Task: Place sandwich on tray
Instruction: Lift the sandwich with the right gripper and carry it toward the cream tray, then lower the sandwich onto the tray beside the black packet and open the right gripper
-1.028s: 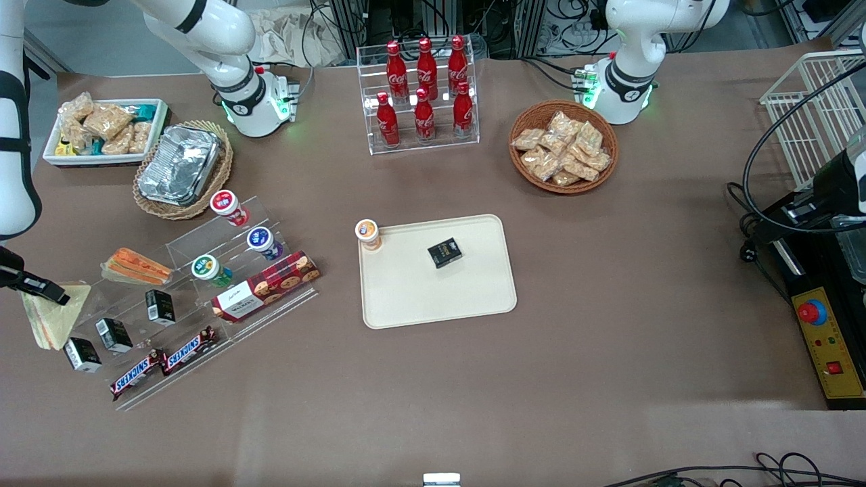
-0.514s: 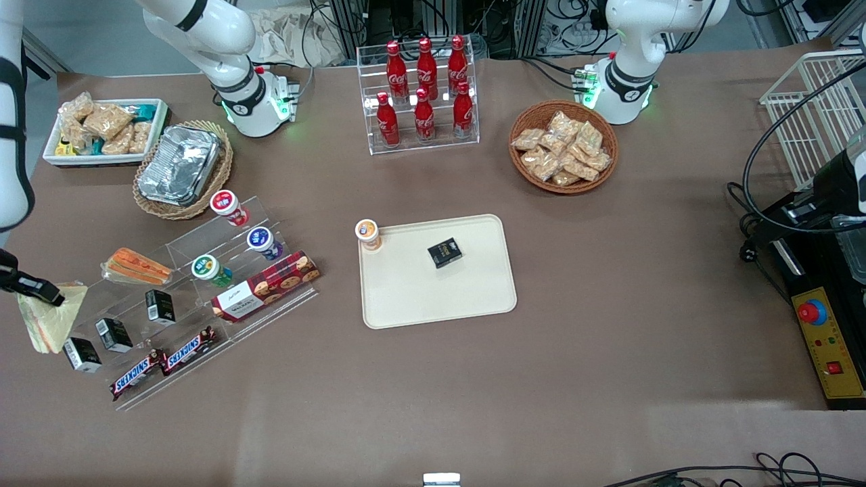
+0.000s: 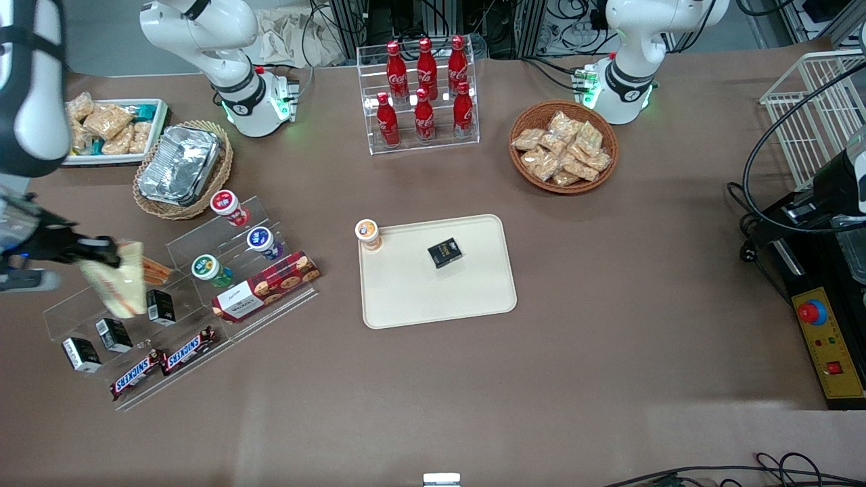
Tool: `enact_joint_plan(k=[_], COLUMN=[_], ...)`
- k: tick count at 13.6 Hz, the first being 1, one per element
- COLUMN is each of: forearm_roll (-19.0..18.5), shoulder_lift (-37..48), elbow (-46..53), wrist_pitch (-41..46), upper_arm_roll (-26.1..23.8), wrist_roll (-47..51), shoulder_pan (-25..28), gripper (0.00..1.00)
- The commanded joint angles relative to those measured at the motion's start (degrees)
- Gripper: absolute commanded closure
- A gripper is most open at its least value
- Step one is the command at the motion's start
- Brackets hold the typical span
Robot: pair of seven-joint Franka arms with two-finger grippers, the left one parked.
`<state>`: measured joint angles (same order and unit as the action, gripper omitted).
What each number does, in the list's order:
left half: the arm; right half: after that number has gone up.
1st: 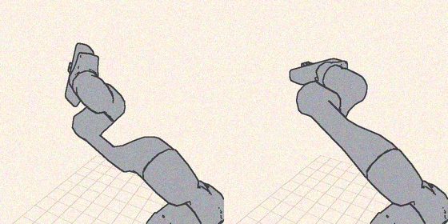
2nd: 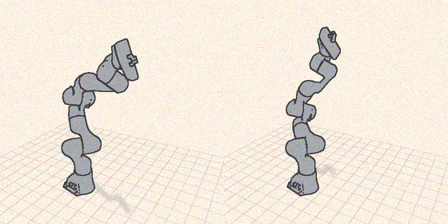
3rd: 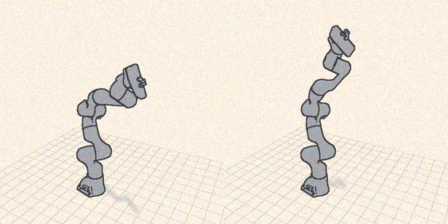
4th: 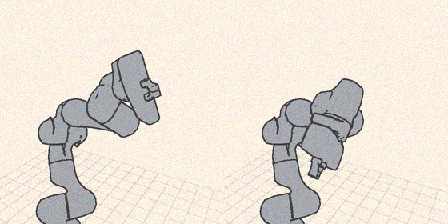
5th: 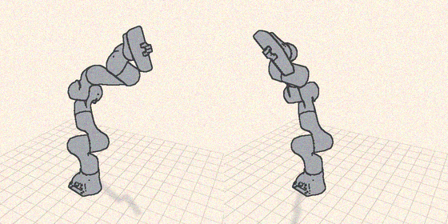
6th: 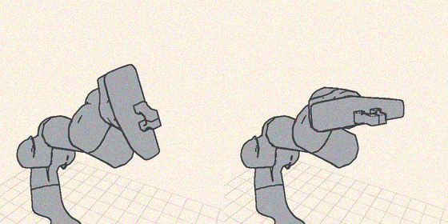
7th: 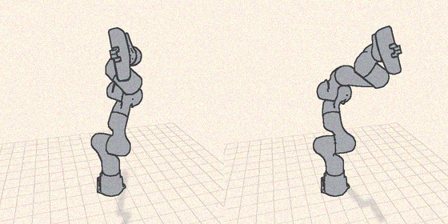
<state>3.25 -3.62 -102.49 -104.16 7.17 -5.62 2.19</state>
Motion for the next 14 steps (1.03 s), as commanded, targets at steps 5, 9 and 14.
enact_joint_plan(k=[5,9,14], forearm_roll=[-1.2,-1.1,-1.6], shoulder_lift=[-4.1,-14.5,-26.0], elbow=[4.2,10.3,12.8], wrist_pitch=[1.2,-5.8,-21.8], upper_arm_roll=[-0.5,-0.6,-3.3], wrist_roll=[16.2,18.5,14.5], shoulder_pan=[22.1,30.6,36.3], gripper=[1.00,1.00,1.00])
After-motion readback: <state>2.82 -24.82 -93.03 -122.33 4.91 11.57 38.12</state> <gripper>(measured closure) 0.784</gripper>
